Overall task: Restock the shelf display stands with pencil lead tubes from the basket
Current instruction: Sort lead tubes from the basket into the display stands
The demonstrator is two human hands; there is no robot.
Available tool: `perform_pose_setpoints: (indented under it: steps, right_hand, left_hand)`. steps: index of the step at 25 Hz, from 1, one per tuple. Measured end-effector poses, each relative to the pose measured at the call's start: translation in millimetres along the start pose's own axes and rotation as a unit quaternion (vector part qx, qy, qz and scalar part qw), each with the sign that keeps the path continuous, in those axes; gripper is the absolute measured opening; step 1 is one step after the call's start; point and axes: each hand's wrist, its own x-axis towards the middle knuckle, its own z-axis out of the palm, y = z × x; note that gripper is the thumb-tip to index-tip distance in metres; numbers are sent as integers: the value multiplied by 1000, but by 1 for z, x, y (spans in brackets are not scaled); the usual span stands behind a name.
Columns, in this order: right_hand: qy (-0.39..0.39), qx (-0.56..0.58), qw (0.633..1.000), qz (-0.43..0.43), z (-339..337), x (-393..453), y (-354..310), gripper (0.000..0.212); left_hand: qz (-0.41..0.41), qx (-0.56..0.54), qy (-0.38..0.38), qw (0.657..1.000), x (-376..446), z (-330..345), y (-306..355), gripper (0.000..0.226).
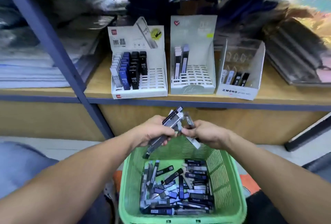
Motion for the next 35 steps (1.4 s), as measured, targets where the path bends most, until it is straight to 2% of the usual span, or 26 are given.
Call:
perform_pose_setpoints:
  steps: [4, 7, 10, 14, 16, 21, 23, 26, 28, 30, 33, 35]
  right_hand:
    - [1, 147, 987, -71, 20, -14, -53, 22]
    - [9, 183, 978, -97, 27, -25, -85, 21]
    - [-38, 137, 982, -127, 34, -30, -108, 23]
    - [-72, 25, 986, -147, 35, -30, -134, 24]
    - [-61, -13, 983, -173, 33, -25, -147, 21]
    - [5, -34, 964, -264, 31, -14, -165, 14]
    - [14, -36, 957, -288, 27, -13, -167, 19]
    - [20, -73, 956, -284, 16, -14, -163, 25]
    - [20, -30, 967, -253, 5, -15, -159, 29]
    - [49, -9, 975, -218, -7, -20, -158, 32]
    - [158, -123, 960, -195, -27, -30, -153, 19]
    - [169, -121, 963, -173, -36, -31, -147, 15]
  left_hand:
    - [71, -97, 94, 988, -17, -1, 43, 34]
    - [113, -193, 146, 964, -25, -6, 70, 44]
    - [159, -212, 170, 949, -33, -19, 90, 36]
    - [193, -151, 228, 942, -36, -41, 110, 28]
    - [205, -123, 235, 942, -34, -49, 122, 26]
    - [205, -138, 203, 947, -24, -52, 146, 19]
    - [204, -136, 193, 950, -20, -46, 151, 19]
    - [207, -130, 218, 945, -10, -39, 155, 14]
    - [213, -104, 275, 932, -3, -40, 160, 14]
    - [212, -101, 300, 924, 2, -45, 167, 13]
    - [203, -105, 258, 939, 4, -47, 172, 14]
    - [196, -88, 224, 951, 4, -45, 172, 13]
